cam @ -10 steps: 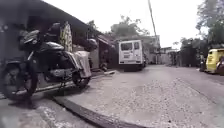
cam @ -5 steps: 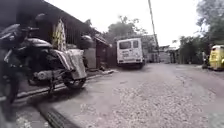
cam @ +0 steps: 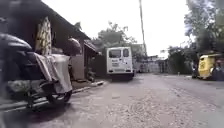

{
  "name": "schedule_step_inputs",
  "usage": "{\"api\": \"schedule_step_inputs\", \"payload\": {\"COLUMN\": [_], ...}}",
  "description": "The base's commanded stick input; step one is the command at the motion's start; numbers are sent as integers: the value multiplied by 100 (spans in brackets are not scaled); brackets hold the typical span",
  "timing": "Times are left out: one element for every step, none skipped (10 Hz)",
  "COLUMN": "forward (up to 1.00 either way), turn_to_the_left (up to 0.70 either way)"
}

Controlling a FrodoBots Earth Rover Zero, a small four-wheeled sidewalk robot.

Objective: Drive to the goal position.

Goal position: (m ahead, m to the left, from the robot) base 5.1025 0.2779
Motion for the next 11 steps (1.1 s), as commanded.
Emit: {"api": "schedule_step_inputs", "payload": {"forward": [100, 100, 100, 100, 100, 100, 100, 100, 100, 100, 100], "turn_to_the_left": [-27, -27, -16, 0, 0, 0, 0, 0, 0, 0, 0]}}
